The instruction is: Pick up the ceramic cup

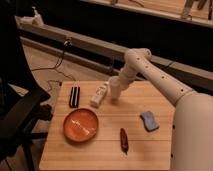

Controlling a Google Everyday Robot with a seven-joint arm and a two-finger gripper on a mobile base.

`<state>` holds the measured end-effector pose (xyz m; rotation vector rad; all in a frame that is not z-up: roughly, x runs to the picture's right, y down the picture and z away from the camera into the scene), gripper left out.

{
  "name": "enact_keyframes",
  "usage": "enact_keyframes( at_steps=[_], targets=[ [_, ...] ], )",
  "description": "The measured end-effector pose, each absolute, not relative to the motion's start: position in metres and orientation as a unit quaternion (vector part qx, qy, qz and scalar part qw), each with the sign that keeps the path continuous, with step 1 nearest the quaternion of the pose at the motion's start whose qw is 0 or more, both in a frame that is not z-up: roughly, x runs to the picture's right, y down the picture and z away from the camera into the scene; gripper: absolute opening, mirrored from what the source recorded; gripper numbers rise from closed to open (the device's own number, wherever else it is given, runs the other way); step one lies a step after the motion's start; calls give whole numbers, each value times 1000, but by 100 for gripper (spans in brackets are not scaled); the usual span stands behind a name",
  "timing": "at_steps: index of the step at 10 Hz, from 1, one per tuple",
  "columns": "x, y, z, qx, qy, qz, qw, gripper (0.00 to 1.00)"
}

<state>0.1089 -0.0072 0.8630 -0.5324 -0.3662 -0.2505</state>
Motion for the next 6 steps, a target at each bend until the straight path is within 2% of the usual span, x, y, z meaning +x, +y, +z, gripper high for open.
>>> enact_keyframes(
  at_steps=[3,6],
  targets=[
    [107,-38,826,-252,-188,-129,940,6],
    [109,-52,805,-254,-194,-130,939,6]
  ],
)
